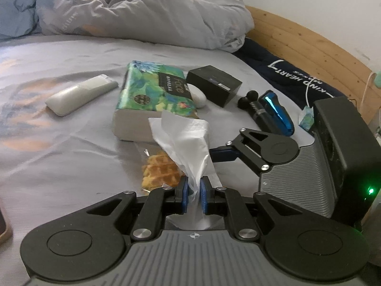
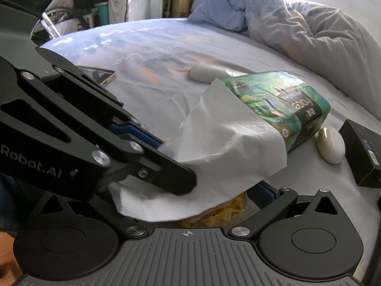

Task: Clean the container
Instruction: 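Lift the tissue off the waffle wrapper with the left gripper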

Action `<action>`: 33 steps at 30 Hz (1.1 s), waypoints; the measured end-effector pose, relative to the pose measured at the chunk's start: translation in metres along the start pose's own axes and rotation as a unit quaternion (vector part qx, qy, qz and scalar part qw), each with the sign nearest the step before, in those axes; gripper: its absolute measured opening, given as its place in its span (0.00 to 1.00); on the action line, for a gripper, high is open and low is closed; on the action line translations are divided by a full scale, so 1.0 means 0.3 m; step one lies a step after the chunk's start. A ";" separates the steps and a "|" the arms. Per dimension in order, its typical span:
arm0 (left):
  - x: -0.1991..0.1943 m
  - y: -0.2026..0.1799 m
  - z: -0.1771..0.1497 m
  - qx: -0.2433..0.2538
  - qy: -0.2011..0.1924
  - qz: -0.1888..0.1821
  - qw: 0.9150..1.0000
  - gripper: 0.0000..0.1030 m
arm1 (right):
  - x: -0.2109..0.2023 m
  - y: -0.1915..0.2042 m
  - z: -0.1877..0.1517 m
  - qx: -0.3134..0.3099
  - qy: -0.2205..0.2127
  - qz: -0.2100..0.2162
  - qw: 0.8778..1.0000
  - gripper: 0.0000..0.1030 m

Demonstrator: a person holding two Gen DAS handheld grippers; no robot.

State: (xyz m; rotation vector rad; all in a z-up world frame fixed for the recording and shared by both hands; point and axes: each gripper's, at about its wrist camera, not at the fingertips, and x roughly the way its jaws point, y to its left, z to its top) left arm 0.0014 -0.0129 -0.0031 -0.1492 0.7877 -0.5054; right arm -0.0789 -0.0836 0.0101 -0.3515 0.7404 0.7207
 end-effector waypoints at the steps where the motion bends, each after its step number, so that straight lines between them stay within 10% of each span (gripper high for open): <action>1: 0.005 -0.002 0.002 -0.001 0.001 -0.003 1.000 0.20 | 0.000 -0.001 -0.001 0.000 0.000 0.001 1.000 1.00; 33: 0.082 0.003 0.059 -0.049 -0.012 0.018 0.999 0.20 | -0.014 0.000 -0.014 -0.001 -0.001 0.005 1.000 1.00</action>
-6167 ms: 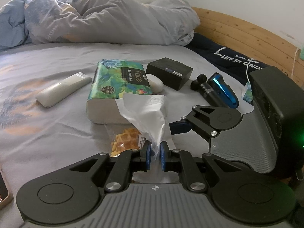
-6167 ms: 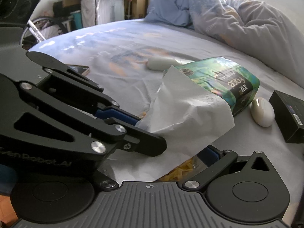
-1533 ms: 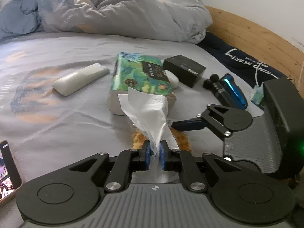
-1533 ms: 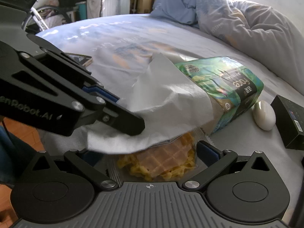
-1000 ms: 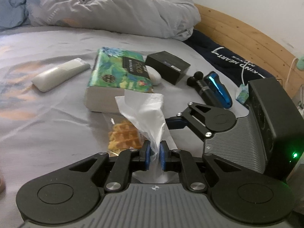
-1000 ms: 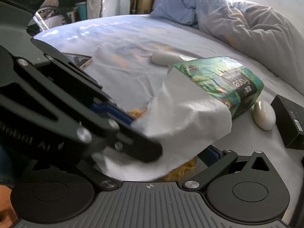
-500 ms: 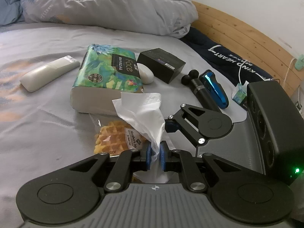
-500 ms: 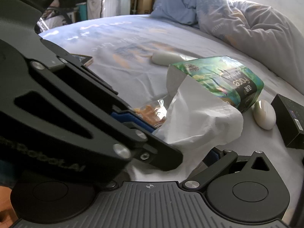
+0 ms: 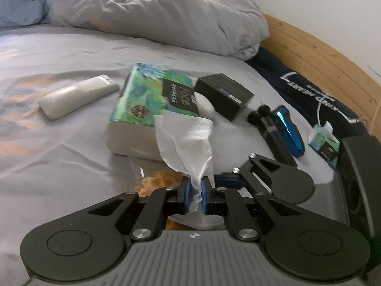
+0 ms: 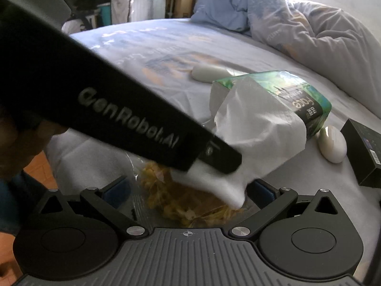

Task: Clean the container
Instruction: 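Lift the tissue off the waffle wrapper with the left gripper, then press the tissue onto the wrapper label with the left gripper while the right gripper holds the waffle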

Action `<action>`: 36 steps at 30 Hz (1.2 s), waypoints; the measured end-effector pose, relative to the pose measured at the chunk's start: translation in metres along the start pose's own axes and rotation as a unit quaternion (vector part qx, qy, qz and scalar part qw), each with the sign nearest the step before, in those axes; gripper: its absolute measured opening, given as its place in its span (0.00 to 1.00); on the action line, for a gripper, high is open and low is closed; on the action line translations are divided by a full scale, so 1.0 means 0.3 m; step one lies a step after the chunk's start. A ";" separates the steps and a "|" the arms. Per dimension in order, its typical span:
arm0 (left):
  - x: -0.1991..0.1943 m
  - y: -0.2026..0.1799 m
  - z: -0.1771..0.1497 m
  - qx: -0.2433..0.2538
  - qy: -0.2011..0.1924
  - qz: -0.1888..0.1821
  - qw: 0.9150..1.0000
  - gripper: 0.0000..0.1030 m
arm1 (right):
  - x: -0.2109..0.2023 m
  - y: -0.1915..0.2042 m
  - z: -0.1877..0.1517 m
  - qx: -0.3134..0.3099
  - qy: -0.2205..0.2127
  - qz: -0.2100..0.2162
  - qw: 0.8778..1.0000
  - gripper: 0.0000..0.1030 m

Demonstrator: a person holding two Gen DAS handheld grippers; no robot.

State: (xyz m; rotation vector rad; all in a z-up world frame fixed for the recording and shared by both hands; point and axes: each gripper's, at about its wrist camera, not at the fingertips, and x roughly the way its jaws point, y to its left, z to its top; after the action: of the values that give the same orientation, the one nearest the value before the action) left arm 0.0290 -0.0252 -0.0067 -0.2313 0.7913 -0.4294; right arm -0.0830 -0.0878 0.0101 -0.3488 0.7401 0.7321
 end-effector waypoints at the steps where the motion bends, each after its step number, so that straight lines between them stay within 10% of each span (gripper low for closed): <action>1: -0.002 0.003 0.002 -0.001 -0.003 0.005 1.000 0.20 | 0.000 0.001 0.000 0.000 0.000 0.000 1.000 1.00; 25: -0.009 0.067 0.012 -0.038 -0.044 0.085 0.995 0.18 | 0.011 0.003 0.009 -0.005 0.002 0.002 1.000 1.00; 36: -0.037 0.042 -0.001 0.018 -0.029 0.093 0.995 0.17 | 0.003 0.002 0.005 -0.007 0.004 0.004 1.000 1.00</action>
State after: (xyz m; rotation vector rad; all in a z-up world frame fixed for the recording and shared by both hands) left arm 0.0255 -0.0089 -0.0042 -0.1333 0.7402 -0.2592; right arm -0.0821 -0.0863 0.0104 -0.3610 0.7443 0.7439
